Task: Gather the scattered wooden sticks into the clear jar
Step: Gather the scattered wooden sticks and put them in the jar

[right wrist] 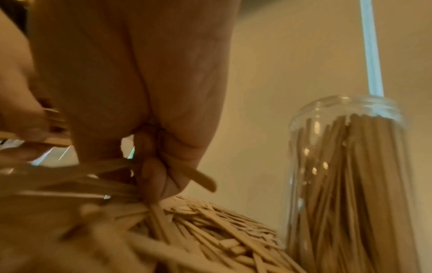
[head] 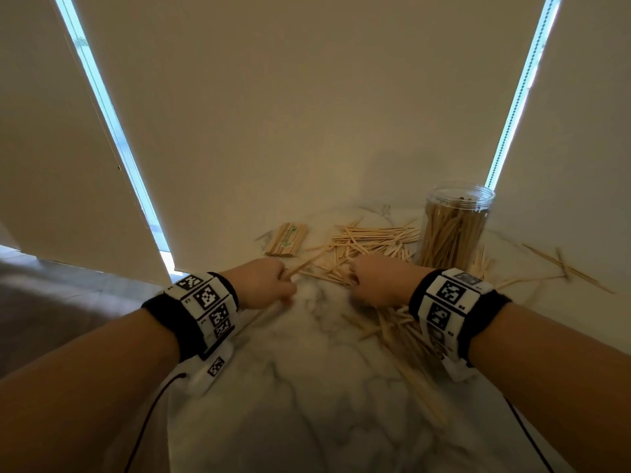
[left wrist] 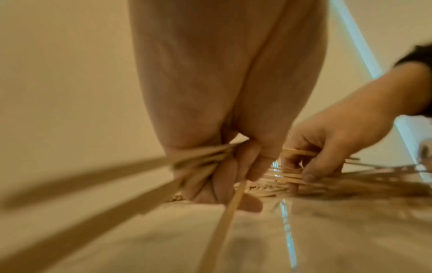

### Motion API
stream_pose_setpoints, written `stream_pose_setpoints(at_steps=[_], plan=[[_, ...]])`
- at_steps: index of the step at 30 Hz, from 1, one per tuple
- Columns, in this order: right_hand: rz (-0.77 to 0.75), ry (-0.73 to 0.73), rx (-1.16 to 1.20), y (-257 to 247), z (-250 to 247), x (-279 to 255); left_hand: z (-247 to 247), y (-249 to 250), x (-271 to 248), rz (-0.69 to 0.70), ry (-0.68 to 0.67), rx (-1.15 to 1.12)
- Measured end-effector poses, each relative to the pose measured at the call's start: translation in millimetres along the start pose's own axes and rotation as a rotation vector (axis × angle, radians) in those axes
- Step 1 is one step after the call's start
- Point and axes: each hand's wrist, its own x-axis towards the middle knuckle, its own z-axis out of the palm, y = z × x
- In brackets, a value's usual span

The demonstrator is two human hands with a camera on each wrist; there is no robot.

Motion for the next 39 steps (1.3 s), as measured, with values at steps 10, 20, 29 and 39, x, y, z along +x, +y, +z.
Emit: stream_pose_setpoints(at_steps=[10,20,29,39], plan=[[-0.015,0.526,0.579,29,-35,-35,0,71,16,0.125,0.186,-1.093],[0.003,0.653,1.192,38,-47,-52,21,147,41,0.312,0.260,-1.174],[0.118,0.768,1.033,53,-47,-57,34,177,53,0.333,0.404,-1.189],[0.086,0.916,1.040,68,-52,-62,31,186,61,0.370,0.220,-1.319]])
